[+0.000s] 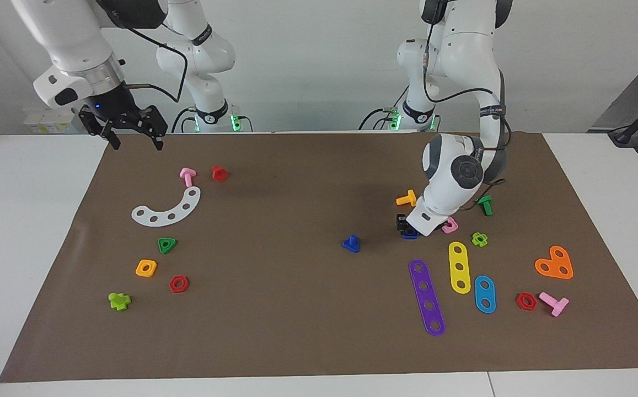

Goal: Unscrew and place screws in storage area

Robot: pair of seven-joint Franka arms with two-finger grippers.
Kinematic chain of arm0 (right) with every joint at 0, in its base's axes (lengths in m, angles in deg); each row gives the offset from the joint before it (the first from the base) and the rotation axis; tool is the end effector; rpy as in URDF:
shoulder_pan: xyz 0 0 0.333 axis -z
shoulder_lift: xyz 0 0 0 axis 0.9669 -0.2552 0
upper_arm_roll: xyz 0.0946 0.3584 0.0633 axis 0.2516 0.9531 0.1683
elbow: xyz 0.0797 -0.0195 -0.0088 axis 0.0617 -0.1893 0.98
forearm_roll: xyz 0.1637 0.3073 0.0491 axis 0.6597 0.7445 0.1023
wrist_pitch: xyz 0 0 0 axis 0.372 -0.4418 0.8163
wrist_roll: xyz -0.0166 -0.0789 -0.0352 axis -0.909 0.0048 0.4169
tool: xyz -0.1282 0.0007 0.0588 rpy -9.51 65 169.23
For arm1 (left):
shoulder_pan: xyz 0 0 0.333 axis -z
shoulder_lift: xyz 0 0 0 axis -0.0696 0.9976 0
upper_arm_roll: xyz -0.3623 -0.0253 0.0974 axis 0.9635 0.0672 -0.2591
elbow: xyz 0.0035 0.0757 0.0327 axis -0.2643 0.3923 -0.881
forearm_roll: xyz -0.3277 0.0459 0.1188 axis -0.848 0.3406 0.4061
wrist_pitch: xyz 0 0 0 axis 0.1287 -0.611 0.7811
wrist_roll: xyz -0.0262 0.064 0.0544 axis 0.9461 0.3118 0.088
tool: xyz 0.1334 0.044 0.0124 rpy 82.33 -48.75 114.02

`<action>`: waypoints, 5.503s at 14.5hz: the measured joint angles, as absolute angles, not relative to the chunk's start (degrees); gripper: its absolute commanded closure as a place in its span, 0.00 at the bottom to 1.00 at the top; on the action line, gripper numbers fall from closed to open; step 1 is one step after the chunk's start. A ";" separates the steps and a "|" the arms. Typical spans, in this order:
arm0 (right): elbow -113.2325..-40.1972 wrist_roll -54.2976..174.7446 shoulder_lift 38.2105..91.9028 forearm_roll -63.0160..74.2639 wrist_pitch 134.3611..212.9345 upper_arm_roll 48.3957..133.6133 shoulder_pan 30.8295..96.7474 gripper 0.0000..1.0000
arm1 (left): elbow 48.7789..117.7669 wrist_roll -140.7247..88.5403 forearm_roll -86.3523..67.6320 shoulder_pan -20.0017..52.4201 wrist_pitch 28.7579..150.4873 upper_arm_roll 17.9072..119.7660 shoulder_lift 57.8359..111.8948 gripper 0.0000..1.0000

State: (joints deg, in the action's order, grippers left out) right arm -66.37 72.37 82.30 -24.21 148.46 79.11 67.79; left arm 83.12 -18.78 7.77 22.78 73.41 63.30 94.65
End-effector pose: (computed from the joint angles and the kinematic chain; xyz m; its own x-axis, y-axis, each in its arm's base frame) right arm 0.5024 0.0250 0.6476 0.9996 -0.0237 0.0146 -0.0234 -0.9996 -0.0169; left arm 0.5668 -0.1783 0.3604 0.9892 -0.0664 -0.1304 -0.0566 -0.9954 0.0777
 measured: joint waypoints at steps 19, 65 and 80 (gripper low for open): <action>-45.66 111.00 39.26 -24.78 180.39 81.14 34.75 0.35 | 70.82 -10.32 13.06 8.53 44.20 62.52 75.89 0.00; -85.27 60.61 63.61 -16.39 191.53 80.40 69.65 0.00 | 66.98 -6.56 17.10 0.73 41.30 72.07 74.43 0.00; -65.02 72.59 83.56 -24.41 146.64 79.81 75.56 0.00 | 67.37 -6.34 14.93 0.52 41.68 72.12 73.88 0.00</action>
